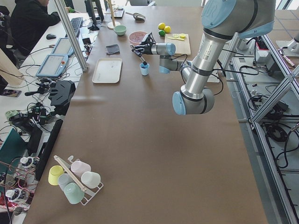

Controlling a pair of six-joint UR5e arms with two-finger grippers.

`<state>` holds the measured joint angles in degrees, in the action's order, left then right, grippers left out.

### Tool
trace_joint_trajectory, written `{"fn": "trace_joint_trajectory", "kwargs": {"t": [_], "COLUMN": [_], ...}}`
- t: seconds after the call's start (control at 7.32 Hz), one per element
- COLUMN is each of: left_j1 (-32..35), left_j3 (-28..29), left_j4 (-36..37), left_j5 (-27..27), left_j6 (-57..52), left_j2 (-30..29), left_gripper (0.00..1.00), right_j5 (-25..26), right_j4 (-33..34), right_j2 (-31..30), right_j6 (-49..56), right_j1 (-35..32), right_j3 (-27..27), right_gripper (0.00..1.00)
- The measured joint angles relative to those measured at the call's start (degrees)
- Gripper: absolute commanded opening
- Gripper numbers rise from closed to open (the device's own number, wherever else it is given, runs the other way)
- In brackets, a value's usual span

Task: Mash ice and strawberries in cup
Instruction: 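Press the muddler up and down inside the cup with the left gripper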

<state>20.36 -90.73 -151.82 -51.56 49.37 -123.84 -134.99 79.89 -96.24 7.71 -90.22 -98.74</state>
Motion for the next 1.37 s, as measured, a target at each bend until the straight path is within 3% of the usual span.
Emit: {"fn": "trace_joint_trajectory", "kwargs": {"t": [0.55, 0.96, 1.37], "left_j1": [-0.31, 4.53, 2.72], "left_j3": [-0.19, 0.08, 2.19], "left_j4": [-0.46, -0.13, -0.31], "left_j5": [-0.46, -5.99, -6.7], "left_j6": [-3.85, -5.3, -4.94], "left_j2": [-0.39, -1.96, -1.62], "left_gripper": [0.0, 0.0, 0.0], "right_j5": [1.85, 2.0, 2.07], "right_j4": [0.0, 0.0, 0.0], "right_j2": [0.09, 0.28, 0.24], "right_j6": [0.02, -0.03, -0.09], "right_j1": [-0.16, -0.15, -0.14], "right_j3": [0.07, 0.22, 0.17], "right_gripper": [0.99, 0.99, 0.99]}}
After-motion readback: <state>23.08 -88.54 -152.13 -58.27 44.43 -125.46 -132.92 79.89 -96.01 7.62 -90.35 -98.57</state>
